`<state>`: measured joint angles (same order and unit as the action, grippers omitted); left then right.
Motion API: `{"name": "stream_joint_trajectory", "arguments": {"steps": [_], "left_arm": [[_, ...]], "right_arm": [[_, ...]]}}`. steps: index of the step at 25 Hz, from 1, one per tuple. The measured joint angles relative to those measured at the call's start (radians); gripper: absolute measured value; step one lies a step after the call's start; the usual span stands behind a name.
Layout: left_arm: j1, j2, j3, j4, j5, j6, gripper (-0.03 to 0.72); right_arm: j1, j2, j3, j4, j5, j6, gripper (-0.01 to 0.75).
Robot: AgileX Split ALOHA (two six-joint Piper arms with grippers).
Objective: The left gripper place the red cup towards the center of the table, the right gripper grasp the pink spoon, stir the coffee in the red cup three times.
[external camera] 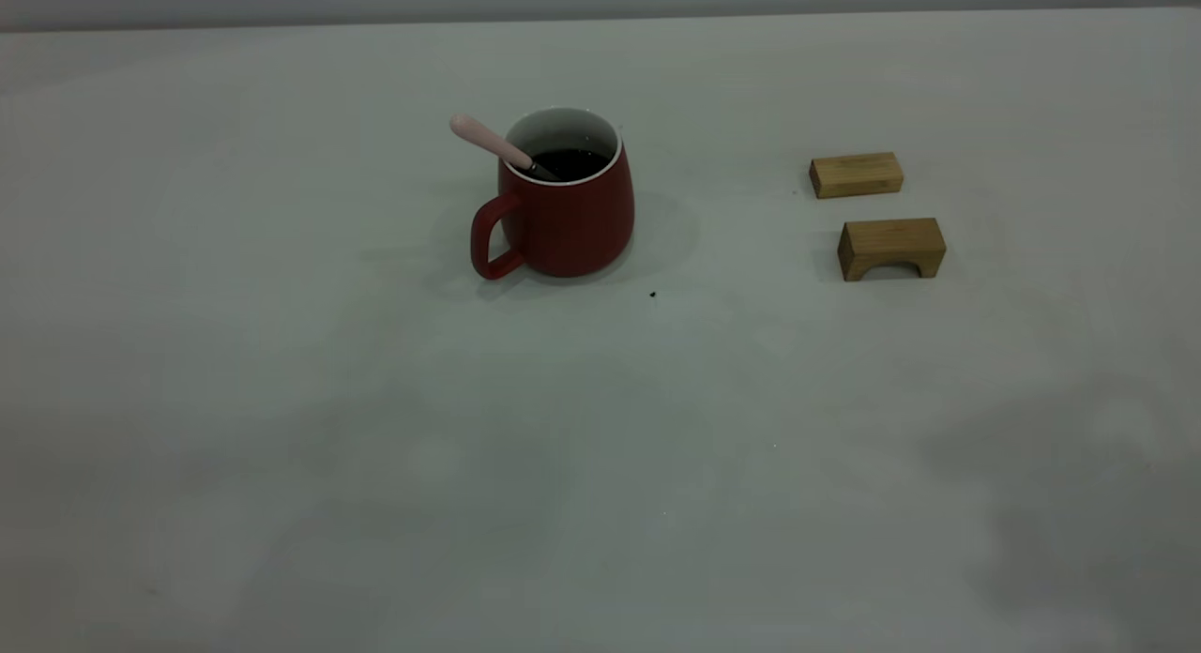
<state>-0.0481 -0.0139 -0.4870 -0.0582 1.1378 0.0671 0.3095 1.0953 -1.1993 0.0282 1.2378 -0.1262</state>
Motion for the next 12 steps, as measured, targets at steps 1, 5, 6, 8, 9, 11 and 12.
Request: {"name": "stream_joint_trajectory", "arguments": {"steps": [1, 5, 6, 8, 9, 11, 12], "left_arm": [[0.000, 0.000, 0.000, 0.000, 0.000, 0.000, 0.586], [0.000, 0.000, 0.000, 0.000, 0.000, 0.001, 0.586], [0.000, 0.000, 0.000, 0.000, 0.000, 0.001, 0.586], [0.000, 0.000, 0.000, 0.000, 0.000, 0.001, 0.586], [0.000, 0.000, 0.000, 0.000, 0.000, 0.002, 0.586], [0.000, 0.000, 0.000, 0.000, 0.000, 0.002, 0.586], [0.000, 0.000, 0.000, 0.000, 0.000, 0.002, 0.586]], "right_arm": [[-0.005, -0.060, 0.040, 0.000, 0.000, -0.001, 0.534], [-0.096, -0.292, 0.183, 0.030, 0.000, -0.002, 0.534], [-0.128, -0.340, 0.212, 0.036, 0.000, -0.002, 0.534], [-0.207, -0.454, 0.283, 0.057, 0.000, -0.002, 0.534], [-0.243, -0.513, 0.315, 0.061, -0.001, -0.003, 0.534], [-0.291, -0.631, 0.397, 0.065, -0.028, -0.003, 0.534], [-0.304, -0.696, 0.438, 0.066, -0.053, -0.004, 0.534]]}}
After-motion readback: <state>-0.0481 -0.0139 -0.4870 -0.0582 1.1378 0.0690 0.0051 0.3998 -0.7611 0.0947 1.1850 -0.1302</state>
